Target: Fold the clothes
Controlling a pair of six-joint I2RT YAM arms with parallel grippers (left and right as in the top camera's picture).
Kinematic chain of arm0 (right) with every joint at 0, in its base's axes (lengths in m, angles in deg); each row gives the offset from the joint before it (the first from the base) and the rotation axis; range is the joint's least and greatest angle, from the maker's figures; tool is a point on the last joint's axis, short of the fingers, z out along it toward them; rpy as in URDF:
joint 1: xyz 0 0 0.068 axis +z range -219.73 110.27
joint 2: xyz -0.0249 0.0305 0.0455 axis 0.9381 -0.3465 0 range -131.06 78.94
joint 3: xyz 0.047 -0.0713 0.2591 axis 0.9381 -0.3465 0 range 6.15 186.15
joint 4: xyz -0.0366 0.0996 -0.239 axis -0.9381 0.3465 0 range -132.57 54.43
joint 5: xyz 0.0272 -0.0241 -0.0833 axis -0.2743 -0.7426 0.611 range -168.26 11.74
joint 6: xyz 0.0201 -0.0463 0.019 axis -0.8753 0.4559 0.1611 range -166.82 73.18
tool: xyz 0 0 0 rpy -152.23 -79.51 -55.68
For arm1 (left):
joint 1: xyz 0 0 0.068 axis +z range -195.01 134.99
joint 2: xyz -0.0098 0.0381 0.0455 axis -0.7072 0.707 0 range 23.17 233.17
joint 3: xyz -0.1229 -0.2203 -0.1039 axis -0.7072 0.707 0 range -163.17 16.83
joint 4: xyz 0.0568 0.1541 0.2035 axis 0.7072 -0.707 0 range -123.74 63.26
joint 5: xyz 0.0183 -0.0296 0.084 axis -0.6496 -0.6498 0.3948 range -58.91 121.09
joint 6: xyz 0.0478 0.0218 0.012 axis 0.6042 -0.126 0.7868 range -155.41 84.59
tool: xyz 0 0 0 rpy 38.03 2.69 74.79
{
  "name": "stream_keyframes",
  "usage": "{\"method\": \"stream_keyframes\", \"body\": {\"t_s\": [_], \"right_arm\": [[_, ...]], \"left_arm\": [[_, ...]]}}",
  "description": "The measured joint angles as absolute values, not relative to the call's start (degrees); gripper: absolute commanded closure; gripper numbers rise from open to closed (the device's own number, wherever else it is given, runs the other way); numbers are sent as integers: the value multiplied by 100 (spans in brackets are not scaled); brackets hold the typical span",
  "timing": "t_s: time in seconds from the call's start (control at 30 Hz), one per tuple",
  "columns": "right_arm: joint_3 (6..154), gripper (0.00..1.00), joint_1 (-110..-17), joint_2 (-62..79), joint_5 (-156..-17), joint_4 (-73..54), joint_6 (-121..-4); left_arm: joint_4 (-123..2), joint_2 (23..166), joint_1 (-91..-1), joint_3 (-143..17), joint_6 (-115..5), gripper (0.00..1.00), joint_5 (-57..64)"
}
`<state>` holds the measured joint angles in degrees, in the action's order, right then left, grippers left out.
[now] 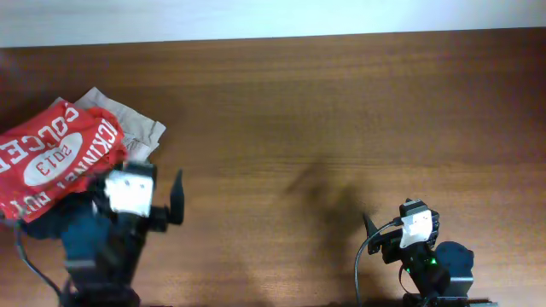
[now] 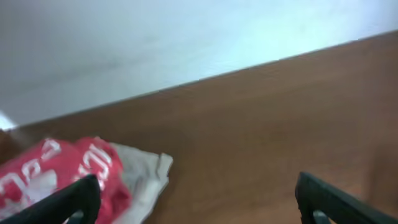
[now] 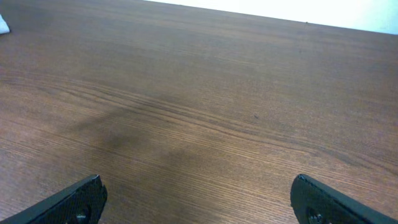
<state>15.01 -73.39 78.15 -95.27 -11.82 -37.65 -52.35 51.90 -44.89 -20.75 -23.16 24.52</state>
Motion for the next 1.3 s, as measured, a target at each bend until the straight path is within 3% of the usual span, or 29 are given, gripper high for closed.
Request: {"method": "stream_keyframes", "body": {"t_s": [0.27, 0.6, 1.3], "right_arm": [[1501, 1, -7339, 7815, -9527, -1180, -3763], [1501, 1, -7339, 7815, -9527, -1180, -3761], [1501, 1, -7339, 7815, -9527, -1180, -3765]], "left_arm": [[-4570, 3573, -4489, -79, -2272, 0, 2496], [-3530, 2585, -4489, 1206, -2270, 0, 2531], [-3091, 2412, -4489, 1580, -2270, 0, 2533]]}}
